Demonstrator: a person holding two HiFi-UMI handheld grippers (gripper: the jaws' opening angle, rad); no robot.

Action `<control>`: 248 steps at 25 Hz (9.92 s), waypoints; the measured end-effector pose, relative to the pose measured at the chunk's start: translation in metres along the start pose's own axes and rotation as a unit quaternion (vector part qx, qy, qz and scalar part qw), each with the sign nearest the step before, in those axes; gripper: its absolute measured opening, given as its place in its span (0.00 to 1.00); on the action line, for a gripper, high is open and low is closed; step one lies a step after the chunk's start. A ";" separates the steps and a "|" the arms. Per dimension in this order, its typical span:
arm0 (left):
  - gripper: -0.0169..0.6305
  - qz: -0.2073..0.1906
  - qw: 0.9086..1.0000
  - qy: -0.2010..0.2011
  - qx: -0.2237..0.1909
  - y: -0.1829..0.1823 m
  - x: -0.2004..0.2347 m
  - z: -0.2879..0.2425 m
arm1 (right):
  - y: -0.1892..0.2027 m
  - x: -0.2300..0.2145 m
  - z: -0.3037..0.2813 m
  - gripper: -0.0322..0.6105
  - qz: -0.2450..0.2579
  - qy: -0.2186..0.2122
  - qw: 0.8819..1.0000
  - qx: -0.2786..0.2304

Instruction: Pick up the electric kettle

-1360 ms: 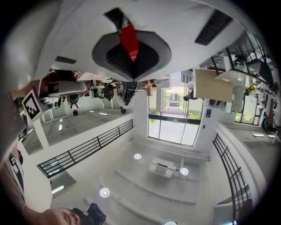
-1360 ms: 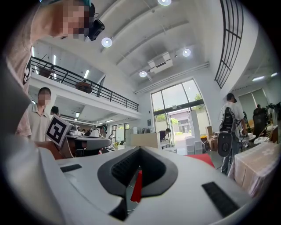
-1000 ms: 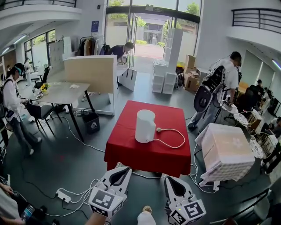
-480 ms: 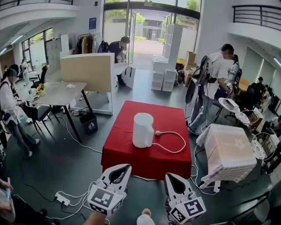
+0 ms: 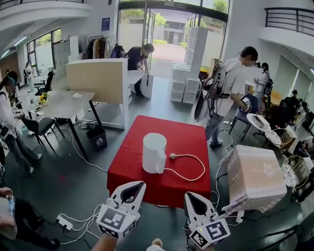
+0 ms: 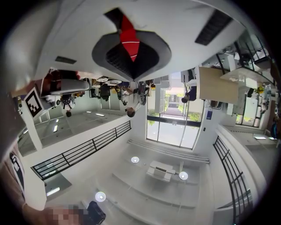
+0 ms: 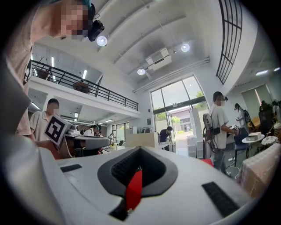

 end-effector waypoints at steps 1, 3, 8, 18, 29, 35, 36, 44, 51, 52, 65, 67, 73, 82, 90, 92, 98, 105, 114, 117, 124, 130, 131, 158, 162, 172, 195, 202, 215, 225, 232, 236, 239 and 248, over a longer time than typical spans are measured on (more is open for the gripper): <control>0.03 0.000 1.000 -0.003 -0.003 -0.001 0.003 -0.007 | -0.001 -0.006 -0.007 0.07 0.001 -0.003 1.000 -0.001; 0.03 0.002 1.000 -0.006 -0.010 -0.003 0.008 -0.020 | -0.002 -0.020 -0.019 0.07 0.003 -0.010 1.000 -0.001; 0.03 0.016 0.999 -0.018 -0.028 -0.008 0.019 -0.048 | -0.003 -0.048 -0.047 0.07 0.003 -0.028 1.000 0.005; 0.03 -0.009 0.999 -0.043 -0.011 -0.013 0.054 -0.080 | -0.005 -0.061 -0.097 0.07 -0.004 -0.052 0.999 0.007; 0.03 -0.019 0.999 -0.019 -0.035 -0.025 0.093 -0.113 | -0.009 -0.080 -0.141 0.06 -0.006 -0.027 1.000 -0.004; 0.03 -0.030 0.999 -0.003 -0.038 -0.021 0.105 -0.121 | 0.003 -0.078 -0.154 0.07 0.009 -0.028 1.000 0.012; 0.03 -0.031 0.999 -0.001 -0.037 -0.020 0.106 -0.122 | 0.004 -0.078 -0.156 0.06 0.009 -0.027 1.000 0.012; 0.06 -0.020 0.999 0.016 -0.035 -0.016 0.119 -0.136 | 0.010 -0.084 -0.174 0.07 0.010 -0.023 0.999 0.019; 0.36 -0.032 0.998 0.055 -0.022 -0.011 0.116 -0.154 | 0.007 -0.088 -0.185 0.06 -0.001 -0.017 1.000 0.006; 0.36 -0.028 0.998 0.058 -0.018 -0.011 0.116 -0.156 | 0.005 -0.089 -0.187 0.07 -0.005 -0.015 1.000 0.002; 0.33 -0.014 0.996 0.085 0.005 0.021 0.120 -0.173 | 0.011 -0.099 -0.192 0.07 -0.008 -0.004 1.000 0.009; 0.33 -0.006 0.996 0.085 0.013 0.034 0.121 -0.175 | 0.012 -0.100 -0.191 0.06 -0.011 -0.004 1.000 0.014; 0.33 0.006 0.994 0.102 0.041 0.078 0.118 -0.182 | 0.017 -0.104 -0.193 0.06 -0.006 0.003 1.000 0.022; 0.33 0.056 0.990 0.113 0.070 0.156 0.117 -0.191 | 0.026 -0.114 -0.198 0.06 -0.003 0.013 0.999 0.039; 0.33 0.054 0.987 0.128 0.086 0.182 0.117 -0.209 | 0.034 -0.120 -0.206 0.07 -0.004 0.017 0.999 0.050; 0.33 0.059 0.985 0.135 0.087 0.187 0.115 -0.215 | 0.035 -0.123 -0.206 0.06 -0.003 0.019 0.998 0.053; 0.33 0.063 0.982 0.151 0.092 0.193 0.111 -0.232 | 0.036 -0.131 -0.205 0.07 -0.003 0.033 0.998 0.061; 0.32 0.055 0.976 0.188 0.097 0.199 0.100 -0.256 | 0.042 -0.139 -0.202 0.07 -0.003 0.054 0.996 0.068; 0.31 0.056 0.972 0.205 0.097 0.200 0.095 -0.262 | 0.041 -0.146 -0.199 0.07 -0.005 0.070 0.995 0.067; 0.31 0.053 0.971 0.209 0.099 0.200 0.094 -0.263 | 0.042 -0.144 -0.199 0.06 -0.006 0.071 0.995 0.067; 0.21 0.053 0.972 0.209 0.098 0.201 0.097 -0.264 | 0.044 -0.139 -0.198 0.07 -0.005 0.075 0.995 0.070; 0.14 0.047 0.970 0.216 0.101 0.200 0.094 -0.268 | 0.046 -0.142 -0.197 0.07 -0.006 0.077 0.994 0.071; 0.13 0.046 0.970 0.218 0.100 0.200 0.093 -0.268 | 0.045 -0.142 -0.197 0.07 -0.006 0.078 0.994 0.072; 0.15 0.013 0.962 0.263 0.075 0.142 0.113 -0.263 | 0.050 -0.136 -0.211 0.07 -0.006 0.078 0.994 0.073; 0.15 0.005 0.965 0.257 0.053 0.098 0.121 -0.259 | 0.049 -0.131 -0.212 0.07 -0.008 0.068 0.995 0.067; 0.15 0.015 0.973 0.230 0.028 0.047 0.122 -0.243 | 0.038 -0.125 -0.201 0.07 -0.009 0.056 0.997 0.056; 0.15 0.027 0.988 0.152 0.024 -0.009 0.004 -0.100 | 0.032 -0.070 -0.113 0.07 -0.035 -0.059 0.997 0.045; 0.15 0.036 0.989 0.143 0.025 -0.013 -0.021 -0.057 | 0.028 -0.047 -0.094 0.06 -0.033 -0.056 0.997 0.036; 0.15 0.042 0.987 0.151 0.022 -0.007 -0.033 0.044 | 0.030 0.044 -0.035 0.07 -0.026 -0.057 0.998 0.030; 0.15 0.029 0.988 0.148 0.010 -0.001 -0.044 0.099 | 0.015 0.101 0.036 0.07 -0.005 -0.065 0.997 0.029; 0.15 0.038 0.986 0.162 0.003 0.000 -0.068 0.103 | 0.006 0.107 0.069 0.06 0.000 -0.065 0.997 0.029; 0.15 0.031 0.986 0.161 0.000 0.001 -0.088 0.105 | 0.008 0.105 0.087 0.06 0.003 -0.072 0.997 0.029; 0.15 0.036 0.987 0.156 0.000 0.004 -0.101 0.112 | 0.010 0.100 0.101 0.07 -0.001 -0.071 0.997 0.028; 0.15 0.038 0.989 0.144 0.002 0.006 -0.115 0.117 | 0.007 0.094 0.107 0.06 -0.003 -0.079 0.997 0.015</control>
Point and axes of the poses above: the fingertips, and each gripper's own axes: z backward along the fingers, x to its left, y out of its underside, the point moved 3 cm from there along z, backward along the fingers, and after that the axes turned 11 degrees about y, right-handed, at the moved point
